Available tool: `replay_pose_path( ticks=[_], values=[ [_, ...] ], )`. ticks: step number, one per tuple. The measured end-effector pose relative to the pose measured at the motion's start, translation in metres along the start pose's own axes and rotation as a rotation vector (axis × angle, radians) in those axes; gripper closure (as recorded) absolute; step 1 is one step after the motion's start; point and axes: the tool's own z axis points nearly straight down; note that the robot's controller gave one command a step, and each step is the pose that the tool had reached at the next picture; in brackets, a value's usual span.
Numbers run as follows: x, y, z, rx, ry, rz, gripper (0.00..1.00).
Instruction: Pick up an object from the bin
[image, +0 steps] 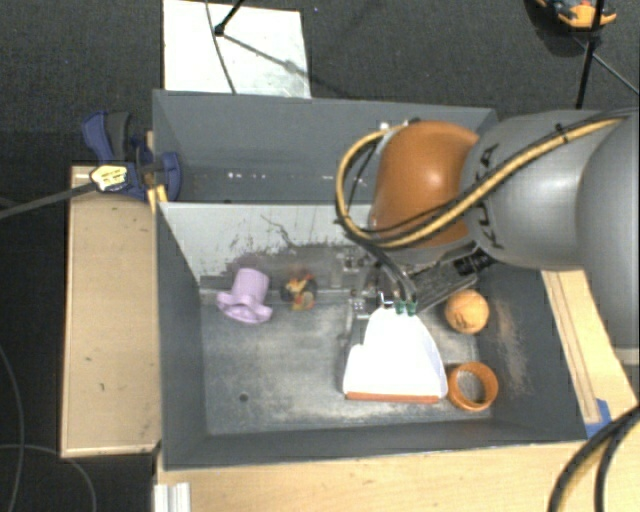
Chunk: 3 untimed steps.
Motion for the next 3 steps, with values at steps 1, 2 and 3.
replay_pose_path(
  ticks=[1, 2, 3],
  values=[
    [-0.008, -0.036, 0.043, -0.001, -0.008, -0.206, 0.0],
    [-0.001, -0.075, 0.018, 0.0, 0.002, -0.241, 0.0],
    [-0.005, -0.082, 0.006, 0.001, -0.002, -0.301, 0.0]
  ],
)
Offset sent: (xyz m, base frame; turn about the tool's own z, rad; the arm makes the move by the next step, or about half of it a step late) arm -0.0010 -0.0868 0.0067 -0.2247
